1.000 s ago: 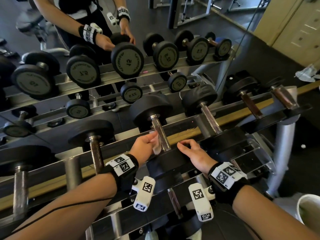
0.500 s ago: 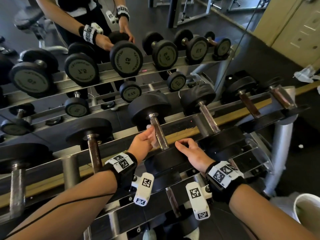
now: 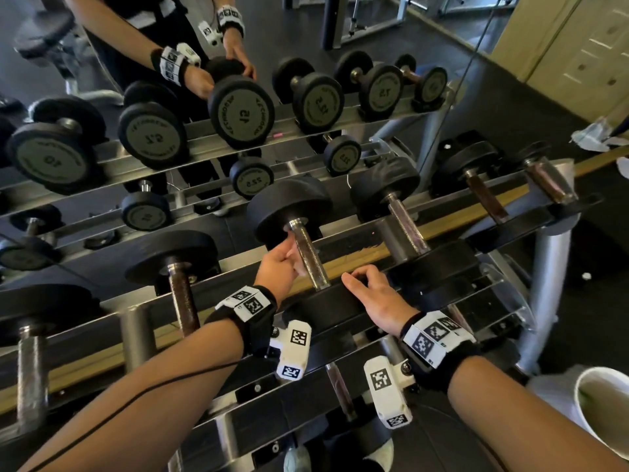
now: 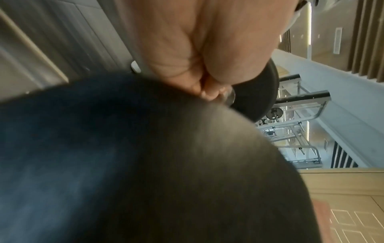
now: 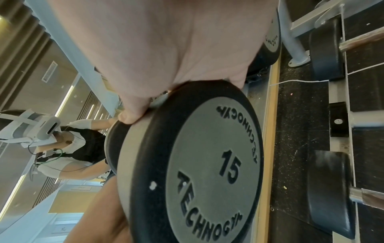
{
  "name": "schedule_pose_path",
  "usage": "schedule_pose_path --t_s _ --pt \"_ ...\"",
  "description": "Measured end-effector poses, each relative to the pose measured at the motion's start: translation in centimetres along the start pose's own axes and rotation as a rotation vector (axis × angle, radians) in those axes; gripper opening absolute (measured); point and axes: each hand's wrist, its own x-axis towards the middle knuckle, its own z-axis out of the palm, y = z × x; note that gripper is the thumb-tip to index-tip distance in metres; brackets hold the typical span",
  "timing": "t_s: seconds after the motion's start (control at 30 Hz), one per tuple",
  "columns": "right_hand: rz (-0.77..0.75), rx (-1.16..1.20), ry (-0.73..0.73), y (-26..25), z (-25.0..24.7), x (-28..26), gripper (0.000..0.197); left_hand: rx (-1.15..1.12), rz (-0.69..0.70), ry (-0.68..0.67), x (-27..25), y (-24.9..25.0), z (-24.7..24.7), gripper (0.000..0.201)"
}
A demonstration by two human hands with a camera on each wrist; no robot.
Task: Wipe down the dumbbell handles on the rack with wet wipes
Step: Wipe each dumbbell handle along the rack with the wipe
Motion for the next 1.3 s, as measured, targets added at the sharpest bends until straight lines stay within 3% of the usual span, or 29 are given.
schedule_pose_path --t_s 0.13,0.43,0.57,0.67,0.8,0.87,0.93,1.07,1.23,1.3 --pt "0.023 -0.005 -0.003 -0.3 -0.1 0.1 0.041 0.006 -0.04 -0.006 -1.1 -1.3 0.0 0.036" --pt "0.012 -0.018 -0.009 -0.9 -0.4 -0.7 0.036 -0.091 -0.126 -0.22 -3.9 0.2 -1.4 0.026" --pt "0.064 -0.012 -0.068 -1.6 -0.9 -0.7 0.041 0.104 -0.038 -0.155 -4.1 2.1 -1.3 0.039" --pt "0.08 0.003 -0.122 -2.2 -1.7 -0.2 0.049 0.134 -0.007 -0.134 -4.2 2.7 -1.5 0.034" --pt "-0.098 0.002 -0.106 -3.9 -2.6 1.7 0.075 0.186 0.103 -0.191 -4.3 3.1 -0.7 0.042" --pt "-0.155 0.155 -0.169 -5.0 -3.1 2.9 0.069 0.199 0.149 -0.235 -4.0 3.3 0.1 0.049" --pt "-0.127 0.317 -0.226 -5.8 -3.8 4.1 0.047 0.194 0.183 -0.25 -3.6 3.5 1.1 0.052" --pt "-0.111 0.345 -0.195 -6.2 -5.2 5.7 0.012 0.142 0.229 -0.087 -2.9 3.7 2.9 0.054" --pt "-0.049 0.322 -0.385 -5.6 -5.8 7.7 0.015 0.204 0.196 0.124 -2.6 3.0 4.0 0.057" --pt "-0.033 0.265 -0.395 -5.3 -5.5 8.6 0.016 0.186 0.156 0.221 -3.1 2.3 4.1 0.061"
